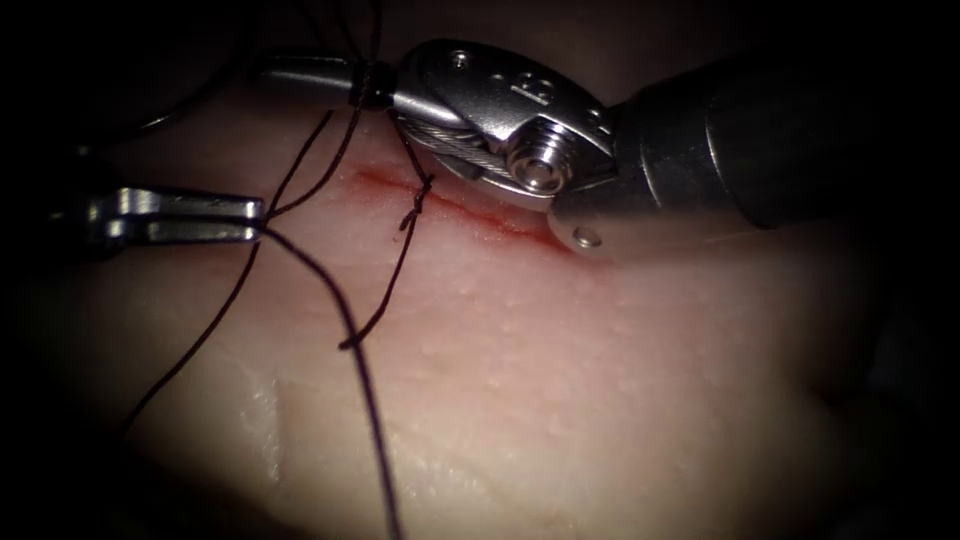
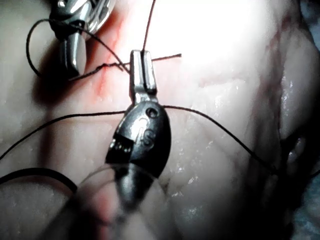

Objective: Wound Closure
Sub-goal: Left gripper wraps suture once around right gripper clockwise

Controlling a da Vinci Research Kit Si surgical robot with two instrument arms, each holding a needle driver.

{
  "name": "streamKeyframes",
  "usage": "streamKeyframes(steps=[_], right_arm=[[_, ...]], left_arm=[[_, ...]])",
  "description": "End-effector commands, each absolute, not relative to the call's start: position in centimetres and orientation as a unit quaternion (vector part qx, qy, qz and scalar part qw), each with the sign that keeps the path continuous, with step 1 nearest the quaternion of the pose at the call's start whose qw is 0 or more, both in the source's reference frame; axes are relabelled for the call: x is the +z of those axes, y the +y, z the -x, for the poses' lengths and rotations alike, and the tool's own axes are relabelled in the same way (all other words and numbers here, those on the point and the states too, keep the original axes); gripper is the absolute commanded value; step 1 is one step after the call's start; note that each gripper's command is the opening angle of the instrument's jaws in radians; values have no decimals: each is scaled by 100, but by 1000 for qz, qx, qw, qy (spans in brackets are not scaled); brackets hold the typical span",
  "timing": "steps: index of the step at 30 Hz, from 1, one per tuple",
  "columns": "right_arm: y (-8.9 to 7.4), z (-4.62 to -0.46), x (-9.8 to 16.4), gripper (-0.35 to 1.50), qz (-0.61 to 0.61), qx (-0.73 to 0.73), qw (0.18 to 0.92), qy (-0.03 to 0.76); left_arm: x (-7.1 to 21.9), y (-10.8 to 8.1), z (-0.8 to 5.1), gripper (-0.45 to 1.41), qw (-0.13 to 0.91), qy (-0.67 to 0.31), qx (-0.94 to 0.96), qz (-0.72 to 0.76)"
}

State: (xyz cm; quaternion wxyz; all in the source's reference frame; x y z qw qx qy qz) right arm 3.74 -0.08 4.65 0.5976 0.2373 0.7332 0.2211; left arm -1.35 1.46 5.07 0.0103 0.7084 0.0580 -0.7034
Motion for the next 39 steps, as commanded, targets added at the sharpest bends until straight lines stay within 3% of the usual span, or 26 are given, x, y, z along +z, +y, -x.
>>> streamKeyframes(steps=[1,11,19,23,32,35,39], right_arm=[[-14,-379,462,-35,-247,213,592,737],[-15,-369,442,-35,-285,166,563,758],[-20,-367,445,-35,-317,107,595,731],[-28,-366,447,-15,-330,81,607,718],[-37,-371,444,-15,-372,0,629,683],[-34,-371,440,-5,-389,-38,637,665],[-35,-371,437,36,-400,-63,642,651]], left_arm=[[513,140,140,-45,9,59,-702,-710],[528,159,133,-45,8,60,-695,-716],[531,168,132,-45,4,58,-690,-722],[527,167,132,-45,2,58,-684,-727],[526,178,149,-45,1,62,-677,-734],[529,180,157,-45,3,62,-674,-736],[530,178,162,-45,3,63,-673,-737]])
